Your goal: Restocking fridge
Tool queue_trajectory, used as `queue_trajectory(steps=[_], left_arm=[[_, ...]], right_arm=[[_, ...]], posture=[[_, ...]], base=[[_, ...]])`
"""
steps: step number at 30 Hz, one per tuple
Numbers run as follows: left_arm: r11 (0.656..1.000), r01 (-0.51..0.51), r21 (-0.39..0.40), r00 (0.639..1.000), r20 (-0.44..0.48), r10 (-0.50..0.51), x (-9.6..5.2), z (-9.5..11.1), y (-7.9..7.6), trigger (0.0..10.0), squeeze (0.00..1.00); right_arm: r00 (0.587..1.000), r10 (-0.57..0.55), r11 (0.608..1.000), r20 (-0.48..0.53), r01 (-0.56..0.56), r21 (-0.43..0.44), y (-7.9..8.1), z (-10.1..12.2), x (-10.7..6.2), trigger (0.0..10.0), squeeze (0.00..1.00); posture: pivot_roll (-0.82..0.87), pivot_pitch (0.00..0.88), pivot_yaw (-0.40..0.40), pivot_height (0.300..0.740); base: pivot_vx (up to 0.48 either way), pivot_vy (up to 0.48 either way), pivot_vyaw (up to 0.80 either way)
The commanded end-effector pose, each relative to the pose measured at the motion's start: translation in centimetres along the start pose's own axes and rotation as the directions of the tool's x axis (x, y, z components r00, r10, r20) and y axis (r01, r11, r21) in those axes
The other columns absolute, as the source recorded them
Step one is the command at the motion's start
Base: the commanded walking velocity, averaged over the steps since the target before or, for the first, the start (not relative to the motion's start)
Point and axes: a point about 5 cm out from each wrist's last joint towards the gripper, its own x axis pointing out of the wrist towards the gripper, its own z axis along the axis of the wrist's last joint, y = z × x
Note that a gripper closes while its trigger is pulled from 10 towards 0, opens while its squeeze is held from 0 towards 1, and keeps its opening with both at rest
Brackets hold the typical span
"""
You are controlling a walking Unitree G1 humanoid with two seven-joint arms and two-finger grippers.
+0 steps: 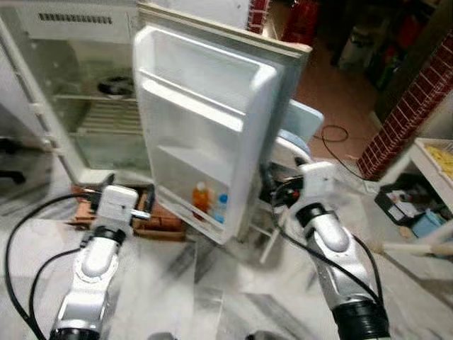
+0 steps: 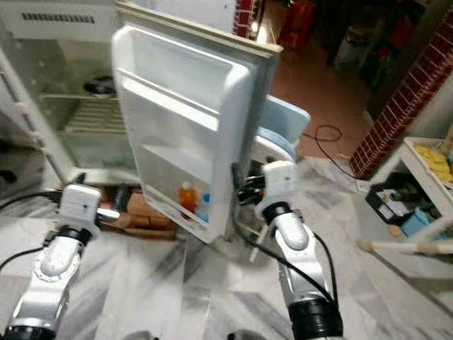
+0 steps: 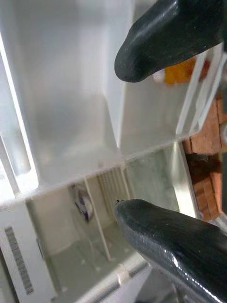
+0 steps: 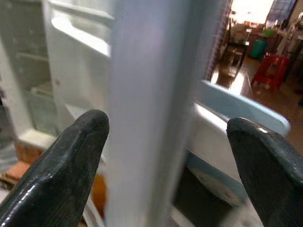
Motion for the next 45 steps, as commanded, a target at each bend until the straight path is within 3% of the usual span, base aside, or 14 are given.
queue_trajectory(steps=[1, 4, 10, 17, 31, 41, 45], left_arm=[[0.999, 0.0, -0.054, 1.0, -0.003, 0.0, -0.3, 0.0, -0.8, 10.0, 0.0], [0.998, 0.002, -0.07, 1.0, -0.018, -0.004, -0.4, -0.2, -0.7, 10.0, 0.0], [0.995, 0.014, -0.095, 1.0, -0.02, -0.016, -0.5, -0.2, -0.8, 10.0, 0.0], [0.994, 0.023, -0.105, 1.0, -0.013, -0.024, -0.5, -0.1, -0.9, 10.0, 0.0], [0.993, 0.036, -0.114, 0.999, -0.023, -0.039, -0.8, -0.1, -1.1, 10.0, 0.0], [0.993, 0.018, -0.115, 0.998, -0.051, -0.024, -0.9, -0.6, -1.4, 10.0, 0.0], [0.994, 0.02, -0.109, 0.997, -0.071, -0.028, -1.1, -0.9, -1.7, 10.0, 0.0]], right_arm=[[0.999, 0.027, 0.999, -0.042, -0.025, 0.042, -0.2, -0.8, -0.6, 10.0, 0.0], [1.0, 0.027, 0.997, -0.006, -0.027, 0.073, -0.3, -0.4, -0.7, 10.0, 0.0], [1.0, -0.01, 0.998, 0.023, 0.008, 0.057, -1.0, 0.2, -0.4, 10.0, 0.0], [0.999, -0.039, 0.998, 0.03, 0.037, 0.056, -1.6, 0.3, -0.3, 10.0, 0.0], [0.988, -0.14, 0.988, 0.068, 0.135, 0.07, -2.9, 0.6, -0.3, 10.0, 0.0], [0.992, -0.117, 0.989, 0.052, 0.112, 0.096, -2.5, 0.3, 0.2, 10.0, 0.0], [0.996, -0.077, 0.987, 0.053, 0.069, 0.145, -1.9, 0.5, 1.4, 10.0, 0.0]], posture=[[0.04, 0.0, -0.029, 0.74], [0.04, 0.0, -0.032, 0.74], [0.04, 0.0, -0.032, 0.74], [0.04, 0.0, -0.033, 0.74], [0.04, 0.0, -0.033, 0.74], [0.05, 0.0, -0.038, 0.74], [0.05, 0.0, -0.038, 0.74]], base=[[0.0, 0.0, 0.0], [0.0, 0.0, 0.0], [0.0, 0.0, 0.42], [0.288, 0.0, 0.58], [0.333, 0.0, 0.0], [0.222, 0.0, 0.0], [0.0, 0.0, 0.0]])
